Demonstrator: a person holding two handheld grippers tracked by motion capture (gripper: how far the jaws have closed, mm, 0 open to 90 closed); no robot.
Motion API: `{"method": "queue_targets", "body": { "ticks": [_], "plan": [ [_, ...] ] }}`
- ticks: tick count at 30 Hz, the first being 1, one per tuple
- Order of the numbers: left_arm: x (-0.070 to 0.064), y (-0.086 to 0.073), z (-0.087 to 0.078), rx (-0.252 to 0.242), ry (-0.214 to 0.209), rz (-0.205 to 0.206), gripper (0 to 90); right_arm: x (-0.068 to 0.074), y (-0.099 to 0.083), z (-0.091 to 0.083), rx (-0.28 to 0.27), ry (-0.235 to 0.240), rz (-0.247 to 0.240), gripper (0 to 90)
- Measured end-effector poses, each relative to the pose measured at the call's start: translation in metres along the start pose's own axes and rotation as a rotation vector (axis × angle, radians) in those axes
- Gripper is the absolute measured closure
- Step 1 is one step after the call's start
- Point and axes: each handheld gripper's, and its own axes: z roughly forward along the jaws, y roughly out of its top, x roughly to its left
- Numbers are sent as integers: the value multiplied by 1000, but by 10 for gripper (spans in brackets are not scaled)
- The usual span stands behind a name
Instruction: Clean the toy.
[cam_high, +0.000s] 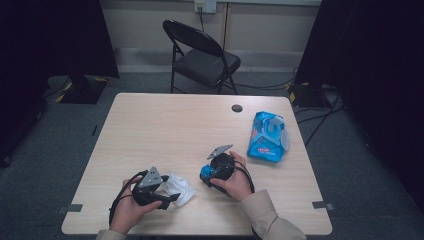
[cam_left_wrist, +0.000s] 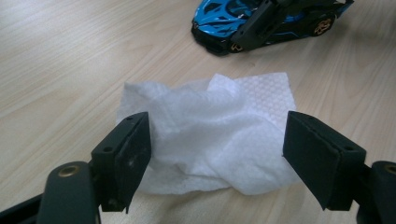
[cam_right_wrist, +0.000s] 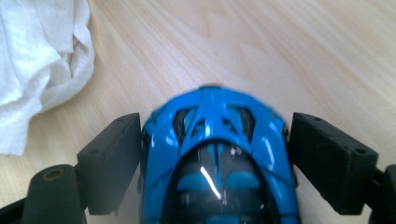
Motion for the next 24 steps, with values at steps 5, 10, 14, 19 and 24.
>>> {"method": "queue_targets", "body": {
  "ticks": [5,10,14,19,24],
  "plan": [
    [1,0,-1,-1,0,1,236,3,-2,4,-15,-14,-20,247],
    [1,0,-1,-3,0,-2,236,3,-2,4,-9,-16,-22,250],
    [1,-1,-2,-5,4,0,237,3,-4,3,-22,-24,-14,251],
    [2,0,-3,-9,5,0,237,1,-7,0,-40,-13,5,251],
    [2,2,-4,-18,9,-1,239,-1,-10,-8,-93,7,29,251]
  ]
}}
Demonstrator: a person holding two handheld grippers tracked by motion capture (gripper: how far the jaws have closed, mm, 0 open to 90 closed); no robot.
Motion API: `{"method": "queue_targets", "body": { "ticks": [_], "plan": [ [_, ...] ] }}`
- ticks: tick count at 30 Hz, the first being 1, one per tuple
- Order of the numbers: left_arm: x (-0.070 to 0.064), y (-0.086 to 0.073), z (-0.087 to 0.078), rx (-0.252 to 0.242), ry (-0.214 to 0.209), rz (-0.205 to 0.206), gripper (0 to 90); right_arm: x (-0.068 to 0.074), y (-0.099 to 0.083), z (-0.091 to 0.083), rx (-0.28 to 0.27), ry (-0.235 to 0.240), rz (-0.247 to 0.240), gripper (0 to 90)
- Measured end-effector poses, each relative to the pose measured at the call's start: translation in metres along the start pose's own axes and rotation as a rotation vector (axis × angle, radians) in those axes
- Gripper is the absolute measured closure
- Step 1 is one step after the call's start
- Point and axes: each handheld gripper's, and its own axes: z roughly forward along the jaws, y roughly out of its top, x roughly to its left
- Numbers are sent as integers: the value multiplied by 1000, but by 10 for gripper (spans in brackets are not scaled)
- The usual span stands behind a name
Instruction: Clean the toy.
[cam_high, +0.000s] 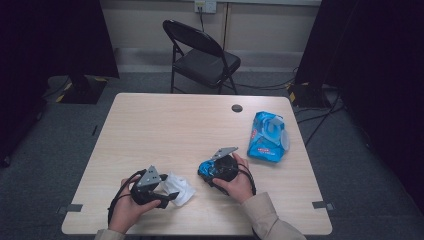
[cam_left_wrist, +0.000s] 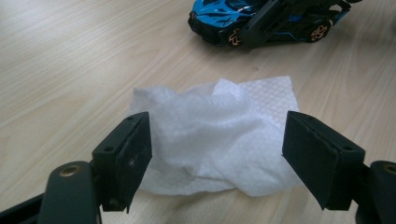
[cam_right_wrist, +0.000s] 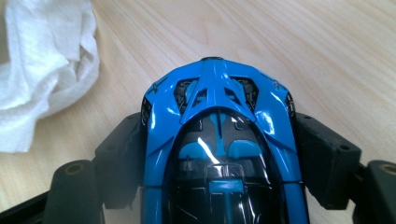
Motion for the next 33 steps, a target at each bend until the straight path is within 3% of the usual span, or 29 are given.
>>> {"method": "queue_targets", "body": {
  "ticks": [17,20,24,28,30,32,33],
  "plan": [
    [-7,8,5,-2,-6,28,214,-10,-10,-53,-200,38,62,251],
    [-8,10,8,-1,-18,33,196,-12,-12,-59,-220,41,71,251],
    [-8,12,14,16,3,31,201,-11,-15,-63,-222,42,64,251],
    [-10,7,23,105,26,64,296,-10,-19,-66,-247,58,76,251],
    [-11,4,26,140,31,82,412,-9,-21,-68,-256,61,73,251],
    [-11,3,25,131,20,65,530,-8,-22,-70,-260,69,74,251],
    [-12,3,25,134,15,73,633,-7,-23,-70,-258,71,67,251]
  ]
}}
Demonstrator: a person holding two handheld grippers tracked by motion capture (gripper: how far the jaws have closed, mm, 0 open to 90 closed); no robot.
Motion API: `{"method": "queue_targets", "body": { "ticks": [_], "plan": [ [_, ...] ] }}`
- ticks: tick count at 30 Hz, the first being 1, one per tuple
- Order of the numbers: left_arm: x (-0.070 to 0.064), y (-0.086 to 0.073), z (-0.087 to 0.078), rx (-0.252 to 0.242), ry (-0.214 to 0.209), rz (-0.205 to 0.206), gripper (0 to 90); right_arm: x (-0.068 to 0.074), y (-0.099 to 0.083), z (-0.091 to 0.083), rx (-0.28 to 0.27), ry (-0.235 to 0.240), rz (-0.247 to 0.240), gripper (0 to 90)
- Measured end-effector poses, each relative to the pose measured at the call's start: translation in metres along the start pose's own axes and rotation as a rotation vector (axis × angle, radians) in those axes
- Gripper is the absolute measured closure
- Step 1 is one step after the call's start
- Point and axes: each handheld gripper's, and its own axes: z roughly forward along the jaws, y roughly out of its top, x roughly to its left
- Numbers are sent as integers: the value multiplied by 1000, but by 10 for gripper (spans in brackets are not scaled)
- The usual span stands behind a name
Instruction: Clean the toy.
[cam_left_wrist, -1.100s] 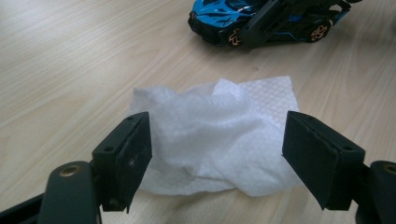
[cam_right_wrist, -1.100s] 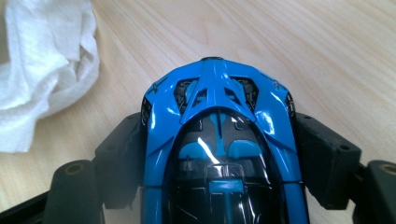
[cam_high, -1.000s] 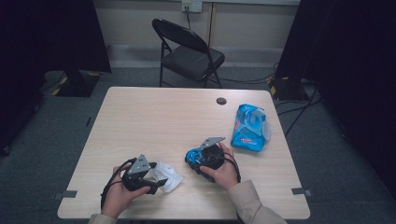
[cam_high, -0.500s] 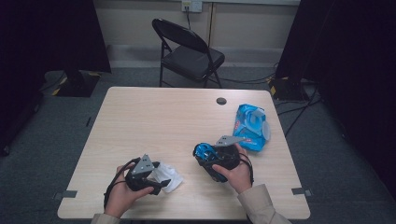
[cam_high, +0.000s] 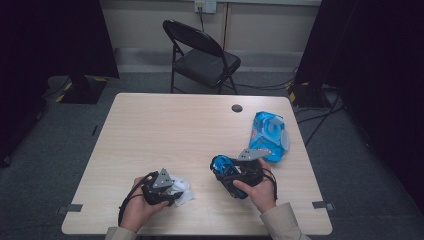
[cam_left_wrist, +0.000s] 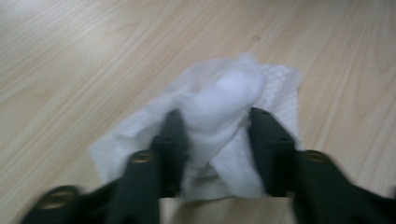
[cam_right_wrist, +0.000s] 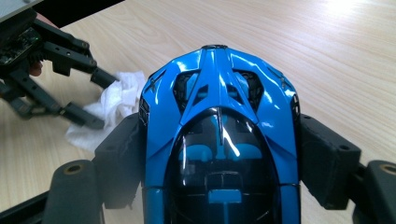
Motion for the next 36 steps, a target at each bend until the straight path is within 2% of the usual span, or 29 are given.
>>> {"method": "queue_targets", "body": {
  "ticks": [1,3,4,5,6,7,8,11,13,15,17,19,23,26,29,33,36],
  "plan": [
    [0,1,0,4,0,4,702,1,-1,-1,-2,1,-1,251],
    [-1,4,0,17,2,-10,768,1,-2,-2,-4,10,3,251],
    [-1,7,-1,-30,-23,-51,784,1,-3,-2,-11,13,5,251],
    [0,10,-3,-101,-57,-93,788,1,-4,-3,-14,20,7,251],
    [1,16,-6,-156,-74,-118,789,2,-5,-5,-19,20,7,251],
    [2,25,-10,-196,-75,-121,790,2,-5,-6,-21,24,5,251],
    [2,32,-12,-216,-73,-122,789,2,-5,-7,-26,28,4,251],
    [5,55,-14,-294,-104,-147,788,3,-5,-9,-33,34,5,251],
    [4,68,-10,-319,-117,-133,787,4,-6,-11,-45,43,6,251],
    [1,76,-3,-348,-167,-152,787,6,-6,-12,-60,54,6,251],
    [-4,81,6,-338,-184,-130,787,8,-5,-13,-62,62,3,251],
    [-7,81,13,-344,-200,-141,788,8,-5,-15,-69,63,4,251],
    [-12,80,20,-347,-217,-141,788,7,-8,-17,-67,71,17,251],
    [-15,80,24,-329,-218,-135,788,8,-10,-16,-65,76,19,251],
    [-19,80,29,-307,-231,-131,785,11,-8,-14,-79,83,21,251],
    [-26,80,37,-309,-246,-118,785,16,-2,-13,-94,91,16,251],
    [-30,79,41,-304,-255,-107,785,14,-3,-13,-103,90,27,251]
  ]
}}
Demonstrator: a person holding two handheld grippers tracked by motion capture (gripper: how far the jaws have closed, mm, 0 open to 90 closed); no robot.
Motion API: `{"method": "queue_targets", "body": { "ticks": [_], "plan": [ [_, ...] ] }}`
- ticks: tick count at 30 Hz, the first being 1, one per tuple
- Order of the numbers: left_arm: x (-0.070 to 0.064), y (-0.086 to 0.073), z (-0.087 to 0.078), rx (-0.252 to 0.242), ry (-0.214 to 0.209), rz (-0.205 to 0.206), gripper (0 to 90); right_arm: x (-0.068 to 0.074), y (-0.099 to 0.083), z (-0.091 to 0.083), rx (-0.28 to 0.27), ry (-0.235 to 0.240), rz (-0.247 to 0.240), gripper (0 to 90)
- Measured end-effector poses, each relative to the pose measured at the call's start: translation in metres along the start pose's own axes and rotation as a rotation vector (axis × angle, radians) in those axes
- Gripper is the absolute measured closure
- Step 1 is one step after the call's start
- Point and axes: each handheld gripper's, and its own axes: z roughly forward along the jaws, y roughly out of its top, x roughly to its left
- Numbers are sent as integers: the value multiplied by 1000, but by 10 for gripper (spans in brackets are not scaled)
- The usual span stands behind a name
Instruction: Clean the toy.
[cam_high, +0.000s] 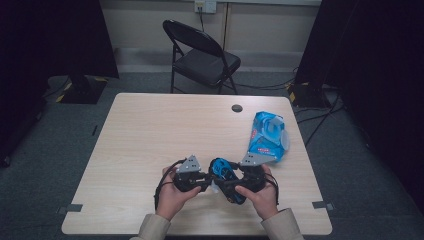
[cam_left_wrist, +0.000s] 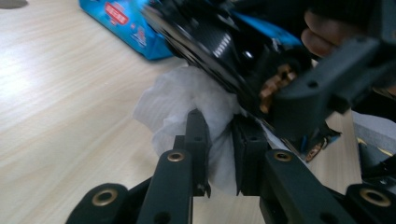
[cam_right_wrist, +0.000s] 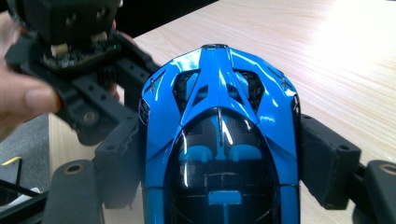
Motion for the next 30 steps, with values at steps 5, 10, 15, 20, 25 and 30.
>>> {"method": "queue_targets", "body": {
  "ticks": [5,10,15,20,25,30],
  "plan": [
    [-6,-5,11,16,-11,14,783,-5,-2,-1,-7,-2,22,251],
    [-12,-13,24,11,-35,-4,783,-7,-1,-3,-14,-10,31,251],
    [-17,-20,33,14,-50,-15,783,-9,-2,-4,-17,-11,44,251],
    [-21,-22,40,30,-73,-15,780,-11,1,-7,-40,-9,52,251],
    [-20,-22,37,44,-67,-19,778,-13,3,-12,-63,-11,61,251],
    [2,-18,5,2,13,-42,778,-15,2,-16,-66,-9,68,251]
  ]
}}
